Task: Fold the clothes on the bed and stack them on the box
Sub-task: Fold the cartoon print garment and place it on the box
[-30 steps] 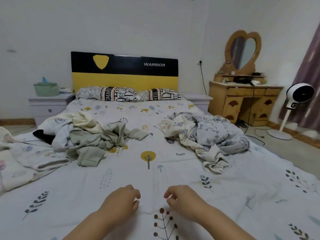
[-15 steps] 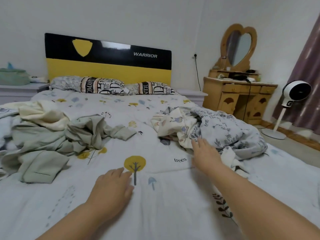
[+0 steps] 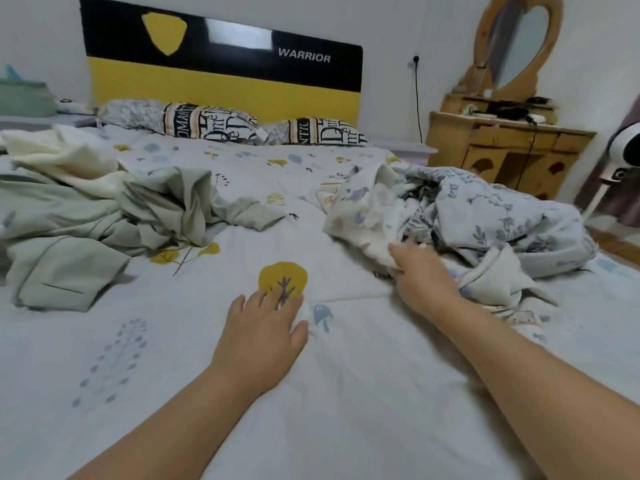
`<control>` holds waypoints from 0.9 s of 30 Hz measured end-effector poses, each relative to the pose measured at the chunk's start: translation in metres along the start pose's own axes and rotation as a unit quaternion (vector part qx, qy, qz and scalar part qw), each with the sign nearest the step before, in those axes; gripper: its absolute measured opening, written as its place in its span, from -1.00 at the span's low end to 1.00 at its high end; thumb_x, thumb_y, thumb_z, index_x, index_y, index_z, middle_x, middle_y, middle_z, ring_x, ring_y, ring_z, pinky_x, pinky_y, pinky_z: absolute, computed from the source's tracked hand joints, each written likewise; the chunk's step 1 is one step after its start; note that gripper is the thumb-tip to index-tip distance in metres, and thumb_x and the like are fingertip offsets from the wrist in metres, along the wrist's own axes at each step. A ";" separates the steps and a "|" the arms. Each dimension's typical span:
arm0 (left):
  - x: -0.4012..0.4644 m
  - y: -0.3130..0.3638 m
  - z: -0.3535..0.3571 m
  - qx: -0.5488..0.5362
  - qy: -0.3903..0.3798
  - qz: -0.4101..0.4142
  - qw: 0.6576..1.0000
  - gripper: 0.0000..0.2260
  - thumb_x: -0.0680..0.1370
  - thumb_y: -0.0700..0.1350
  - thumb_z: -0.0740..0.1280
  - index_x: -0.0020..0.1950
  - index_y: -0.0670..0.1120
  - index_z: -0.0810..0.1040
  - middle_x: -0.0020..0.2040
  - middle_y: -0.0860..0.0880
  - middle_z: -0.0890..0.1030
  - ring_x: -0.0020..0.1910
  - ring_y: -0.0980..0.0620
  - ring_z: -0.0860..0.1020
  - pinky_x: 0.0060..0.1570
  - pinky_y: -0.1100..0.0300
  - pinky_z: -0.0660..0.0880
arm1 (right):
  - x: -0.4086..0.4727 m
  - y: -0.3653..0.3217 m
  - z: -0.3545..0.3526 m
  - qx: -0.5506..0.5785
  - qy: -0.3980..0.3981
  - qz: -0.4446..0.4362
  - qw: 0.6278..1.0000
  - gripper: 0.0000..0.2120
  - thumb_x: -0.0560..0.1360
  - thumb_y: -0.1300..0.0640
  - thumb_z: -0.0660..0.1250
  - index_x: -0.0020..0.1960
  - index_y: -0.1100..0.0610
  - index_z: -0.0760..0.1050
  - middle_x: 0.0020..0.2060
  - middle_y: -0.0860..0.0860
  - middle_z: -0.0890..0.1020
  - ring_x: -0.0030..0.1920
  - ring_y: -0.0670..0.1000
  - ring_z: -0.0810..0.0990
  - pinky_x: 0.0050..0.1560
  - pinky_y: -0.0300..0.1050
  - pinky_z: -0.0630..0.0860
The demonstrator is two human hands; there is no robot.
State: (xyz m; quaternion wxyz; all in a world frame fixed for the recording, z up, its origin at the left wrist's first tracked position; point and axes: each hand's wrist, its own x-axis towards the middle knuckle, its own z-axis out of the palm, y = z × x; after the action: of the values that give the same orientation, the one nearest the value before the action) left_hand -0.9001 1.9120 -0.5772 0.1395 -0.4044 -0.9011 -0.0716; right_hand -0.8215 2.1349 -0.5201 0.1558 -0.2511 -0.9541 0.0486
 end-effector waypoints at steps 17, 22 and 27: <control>-0.086 -0.012 -0.110 -0.488 0.062 -0.152 0.857 -0.95 0.53 -0.14 0.27 -0.09 0.01 0.47 -0.07 0.11 0.52 -0.11 0.18 0.47 -0.14 0.47 0.36 | -0.199 -0.137 -0.101 0.501 -0.228 -0.057 0.833 -0.75 0.50 0.13 0.24 -0.35 0.00 0.40 -0.53 -0.19 0.41 -0.43 -0.26 0.35 -0.30 -0.36 0.27; -0.103 -0.044 -0.190 -0.417 0.169 -0.231 0.863 -0.78 0.44 -0.40 0.24 -0.02 -0.12 0.40 -0.21 0.04 0.51 -0.26 0.06 0.45 -0.34 0.22 0.34 | -0.191 -0.119 -0.126 0.450 -0.010 0.071 0.890 -0.81 0.54 0.32 0.16 -0.16 0.19 0.51 -0.39 0.04 0.50 -0.40 -0.05 0.41 -0.45 -0.29 0.28; -0.118 -0.051 -0.269 -0.276 0.262 -0.143 0.914 -0.51 0.35 -0.33 0.40 0.23 -0.13 0.35 0.09 0.00 0.35 -0.06 0.10 0.33 -0.15 0.20 0.27 | -0.180 -0.128 -0.186 0.395 0.129 0.037 0.909 -0.72 0.46 0.41 0.16 -0.23 0.10 0.52 -0.39 0.02 0.53 -0.38 -0.03 0.42 -0.43 -0.16 0.28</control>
State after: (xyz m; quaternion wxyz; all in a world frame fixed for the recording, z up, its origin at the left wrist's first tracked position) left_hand -0.8116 1.7298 -0.3587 0.2418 -0.2600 -0.8248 -0.4400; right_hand -0.6724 1.9369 -0.3715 0.3619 -0.2082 -0.8187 0.3944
